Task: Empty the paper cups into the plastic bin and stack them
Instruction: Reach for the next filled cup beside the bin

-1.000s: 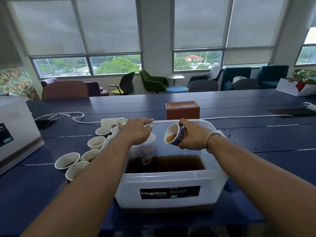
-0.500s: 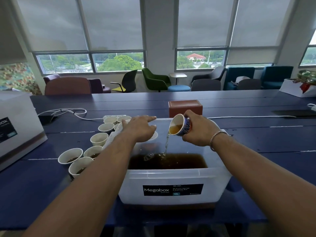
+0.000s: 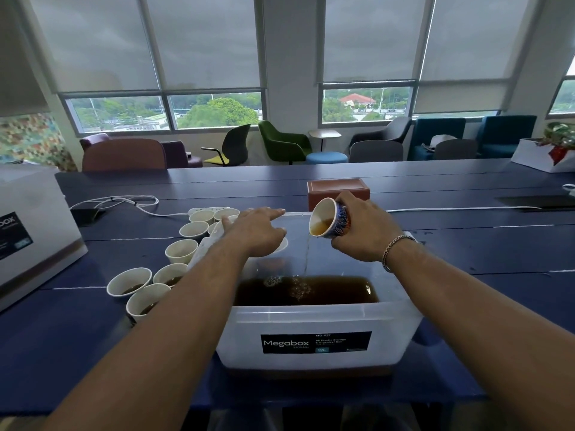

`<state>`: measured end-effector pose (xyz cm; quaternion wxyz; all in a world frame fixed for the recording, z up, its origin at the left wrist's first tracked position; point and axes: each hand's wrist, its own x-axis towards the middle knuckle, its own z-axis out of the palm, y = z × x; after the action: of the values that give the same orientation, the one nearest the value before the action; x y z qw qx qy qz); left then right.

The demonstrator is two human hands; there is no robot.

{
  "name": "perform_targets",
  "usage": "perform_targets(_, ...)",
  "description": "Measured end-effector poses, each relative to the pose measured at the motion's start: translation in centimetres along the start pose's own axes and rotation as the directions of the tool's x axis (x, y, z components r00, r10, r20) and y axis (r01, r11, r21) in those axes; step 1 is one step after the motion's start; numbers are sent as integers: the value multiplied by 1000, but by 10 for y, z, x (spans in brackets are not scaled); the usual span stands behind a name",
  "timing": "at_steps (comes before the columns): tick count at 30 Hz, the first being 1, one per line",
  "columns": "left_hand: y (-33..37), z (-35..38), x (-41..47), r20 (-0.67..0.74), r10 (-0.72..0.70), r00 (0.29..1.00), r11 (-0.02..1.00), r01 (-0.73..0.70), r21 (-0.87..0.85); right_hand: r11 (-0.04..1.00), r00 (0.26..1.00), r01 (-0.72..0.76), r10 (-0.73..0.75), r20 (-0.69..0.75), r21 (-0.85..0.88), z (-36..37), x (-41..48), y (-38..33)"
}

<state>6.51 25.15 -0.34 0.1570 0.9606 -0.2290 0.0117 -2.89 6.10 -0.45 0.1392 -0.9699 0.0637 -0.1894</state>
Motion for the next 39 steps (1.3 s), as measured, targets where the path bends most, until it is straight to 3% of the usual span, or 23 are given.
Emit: perform_targets(39, -3, 0, -2, 2, 28, 1000, 999, -28, 17, 981, 992, 49, -69, -104, -187, -1, -1, -8)
